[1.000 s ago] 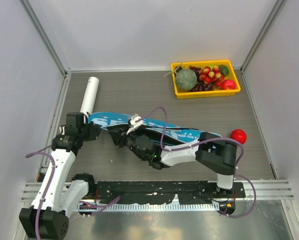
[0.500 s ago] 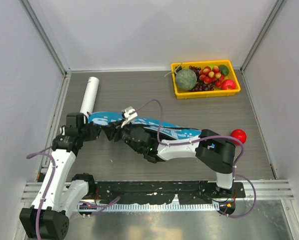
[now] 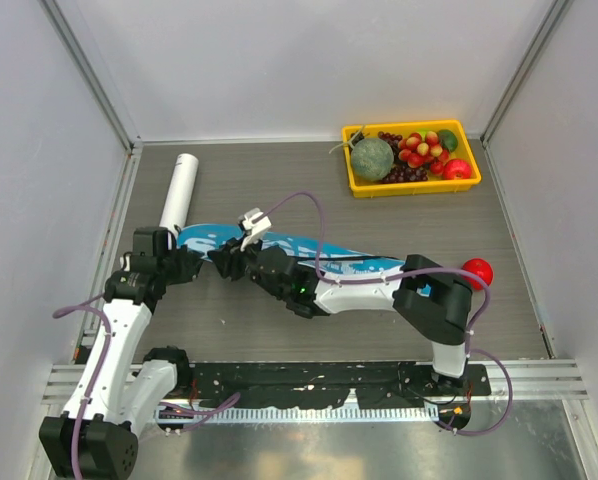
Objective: Pack up the badminton gear
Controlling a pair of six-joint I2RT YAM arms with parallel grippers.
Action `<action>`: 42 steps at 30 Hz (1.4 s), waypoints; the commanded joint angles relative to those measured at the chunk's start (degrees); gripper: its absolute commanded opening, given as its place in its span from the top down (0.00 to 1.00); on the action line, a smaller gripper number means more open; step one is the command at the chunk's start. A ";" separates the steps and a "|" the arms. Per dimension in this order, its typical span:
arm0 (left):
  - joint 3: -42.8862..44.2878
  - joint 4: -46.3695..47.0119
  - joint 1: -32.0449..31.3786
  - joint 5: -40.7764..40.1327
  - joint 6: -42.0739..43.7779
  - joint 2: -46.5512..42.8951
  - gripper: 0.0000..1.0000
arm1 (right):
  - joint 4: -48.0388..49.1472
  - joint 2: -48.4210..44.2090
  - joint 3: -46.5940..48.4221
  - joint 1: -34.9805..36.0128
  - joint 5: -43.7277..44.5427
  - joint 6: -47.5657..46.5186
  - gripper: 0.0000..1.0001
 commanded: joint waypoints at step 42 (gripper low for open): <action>9.05 -6.82 -0.25 5.49 -9.54 3.10 1.00 | 26.18 2.45 -10.74 2.19 10.11 19.01 0.47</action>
